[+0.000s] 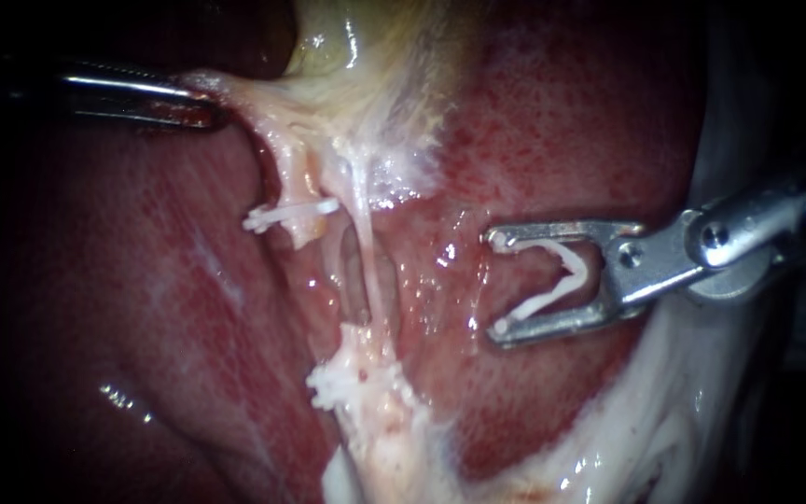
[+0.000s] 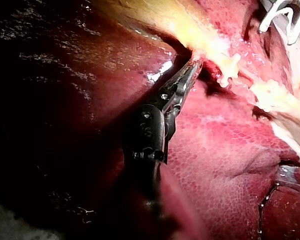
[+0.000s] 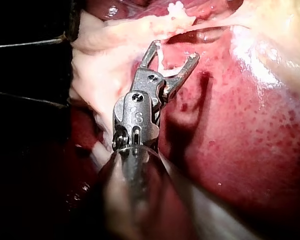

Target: Clipping first clip right tube

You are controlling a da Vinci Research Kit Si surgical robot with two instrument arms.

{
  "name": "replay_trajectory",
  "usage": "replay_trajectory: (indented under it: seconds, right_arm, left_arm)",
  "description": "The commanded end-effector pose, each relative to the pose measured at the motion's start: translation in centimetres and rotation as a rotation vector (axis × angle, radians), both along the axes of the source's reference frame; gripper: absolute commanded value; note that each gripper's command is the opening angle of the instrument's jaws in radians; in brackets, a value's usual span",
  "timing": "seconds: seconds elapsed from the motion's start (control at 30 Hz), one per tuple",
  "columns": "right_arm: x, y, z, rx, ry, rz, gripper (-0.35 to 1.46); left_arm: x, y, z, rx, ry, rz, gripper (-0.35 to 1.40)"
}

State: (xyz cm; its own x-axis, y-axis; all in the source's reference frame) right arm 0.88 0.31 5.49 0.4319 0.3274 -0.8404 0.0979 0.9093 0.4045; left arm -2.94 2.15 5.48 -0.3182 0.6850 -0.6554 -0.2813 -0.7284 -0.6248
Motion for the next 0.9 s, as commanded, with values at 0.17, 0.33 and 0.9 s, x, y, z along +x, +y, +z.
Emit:
replay_trajectory:
  seconds: [0.17,0.33,0.9]
  right_arm:
    - [0.21,-0.15,0.16,0.066,0.007,0.007,0.50]
    - [0.40,-0.25,0.35,0.151,0.011,0.033,0.50]
    - [0.76,-0.41,0.88,0.312,0.053,0.046,0.49]
  left_arm:
    - [-0.01,-0.02,-0.03,-0.006,0.002,-0.001,-0.35]
    - [-0.02,-0.03,-0.05,-0.007,0.004,-0.004,-0.35]
    - [-0.04,-0.04,-0.06,-0.006,0.004,-0.003,-0.35]
